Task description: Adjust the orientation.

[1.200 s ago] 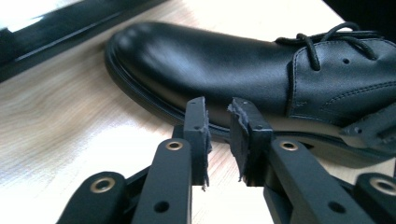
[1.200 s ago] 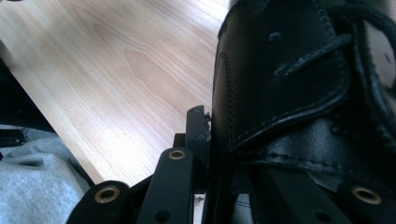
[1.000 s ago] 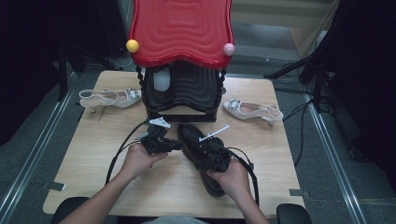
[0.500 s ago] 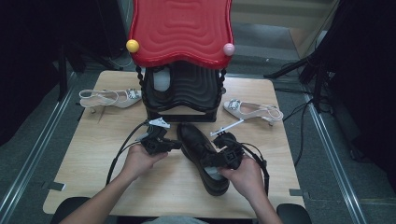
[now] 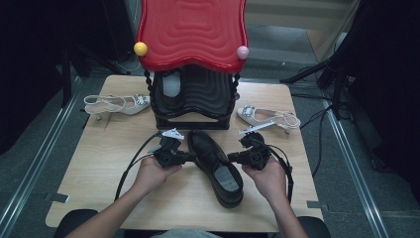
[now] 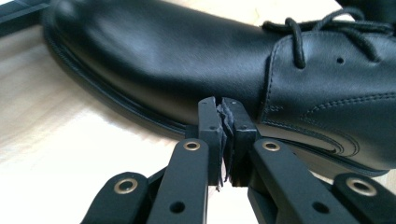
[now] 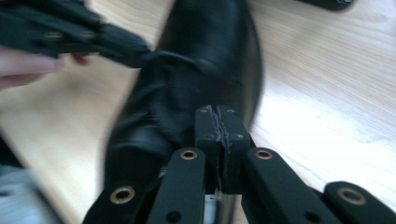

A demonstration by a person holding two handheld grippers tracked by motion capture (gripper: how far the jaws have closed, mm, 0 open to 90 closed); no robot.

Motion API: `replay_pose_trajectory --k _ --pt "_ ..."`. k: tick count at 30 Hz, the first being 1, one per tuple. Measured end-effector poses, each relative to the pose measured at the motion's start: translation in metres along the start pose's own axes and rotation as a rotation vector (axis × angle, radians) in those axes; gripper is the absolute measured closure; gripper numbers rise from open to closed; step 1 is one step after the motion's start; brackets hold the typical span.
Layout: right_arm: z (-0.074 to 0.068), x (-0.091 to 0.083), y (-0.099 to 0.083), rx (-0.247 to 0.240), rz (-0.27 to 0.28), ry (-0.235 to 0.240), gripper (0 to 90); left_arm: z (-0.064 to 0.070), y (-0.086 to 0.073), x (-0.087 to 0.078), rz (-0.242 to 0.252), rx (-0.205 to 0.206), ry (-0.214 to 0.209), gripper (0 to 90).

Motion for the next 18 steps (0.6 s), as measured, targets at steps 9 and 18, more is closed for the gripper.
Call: replay_pose_trajectory --k 9,18 --pt "0.003 0.012 -0.004 0.027 0.027 -0.002 90.0 0.0 0.005 0.005 0.019 -0.007 0.018 88.0" --pt "0.003 0.012 -0.007 0.053 0.042 0.008 90.0 -0.003 0.017 0.012 0.037 -0.024 0.008 87.8"
Point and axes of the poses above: each handheld gripper's, and its own axes: x roughly forward along the jaws, y roughly out of its top, z roughly to its right, the point moved 9 cm from there along x, roughly forward along the jaws, and after that the axes turned 13 degrees about -z, right-handed, at the moved point
